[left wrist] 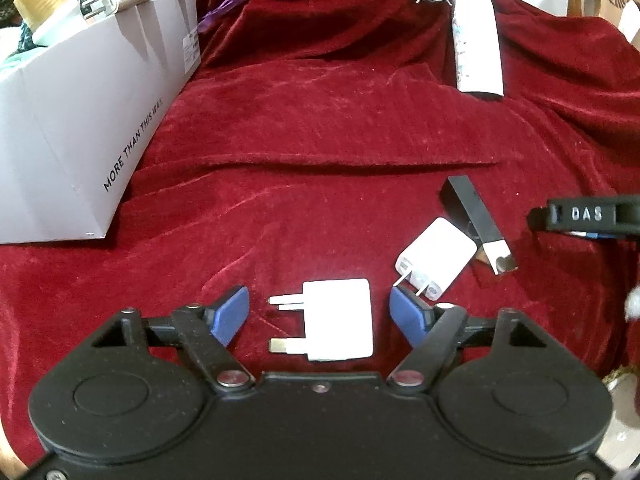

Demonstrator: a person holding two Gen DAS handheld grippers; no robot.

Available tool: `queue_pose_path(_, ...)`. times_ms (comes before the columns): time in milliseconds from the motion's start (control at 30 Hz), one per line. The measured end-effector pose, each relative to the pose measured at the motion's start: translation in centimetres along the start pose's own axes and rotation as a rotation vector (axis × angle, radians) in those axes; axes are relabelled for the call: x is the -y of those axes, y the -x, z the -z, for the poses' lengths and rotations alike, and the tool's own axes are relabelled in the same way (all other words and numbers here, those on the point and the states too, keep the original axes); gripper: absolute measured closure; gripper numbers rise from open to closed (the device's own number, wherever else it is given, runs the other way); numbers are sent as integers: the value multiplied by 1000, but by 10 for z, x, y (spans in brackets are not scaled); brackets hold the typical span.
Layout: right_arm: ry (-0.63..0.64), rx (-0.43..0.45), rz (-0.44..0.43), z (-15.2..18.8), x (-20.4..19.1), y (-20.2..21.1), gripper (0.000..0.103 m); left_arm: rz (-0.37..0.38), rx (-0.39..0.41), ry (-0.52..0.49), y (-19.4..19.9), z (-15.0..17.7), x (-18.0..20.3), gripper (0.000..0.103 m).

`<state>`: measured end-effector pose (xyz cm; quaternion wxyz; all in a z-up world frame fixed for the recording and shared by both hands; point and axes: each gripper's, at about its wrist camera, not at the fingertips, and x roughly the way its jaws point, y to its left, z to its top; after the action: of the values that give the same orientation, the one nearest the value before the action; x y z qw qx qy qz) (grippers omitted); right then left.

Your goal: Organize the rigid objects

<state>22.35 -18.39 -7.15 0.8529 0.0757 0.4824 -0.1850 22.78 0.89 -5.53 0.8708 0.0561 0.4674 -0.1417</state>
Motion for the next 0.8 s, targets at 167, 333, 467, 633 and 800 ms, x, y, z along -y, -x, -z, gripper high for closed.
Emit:
queue_pose_path(167,13,30,-32,1,10,8,22,6,5,1,0,-2,1,58)
queue_pose_path(333,8,58,-48,-2,20,18,22,7,2,23,2,-2,0,58)
queue_pose_path(467,2,89,-76,-4,27,32,22,9,12,38,10,-3,2,58)
queue_pose_path(633,10,137,-132,-5,34,60,22,4,63,44,37,-7,9,58)
queue_pose_path(800,34,167,-208,0,38,92,22,18,116,51,71,-9,19,58)
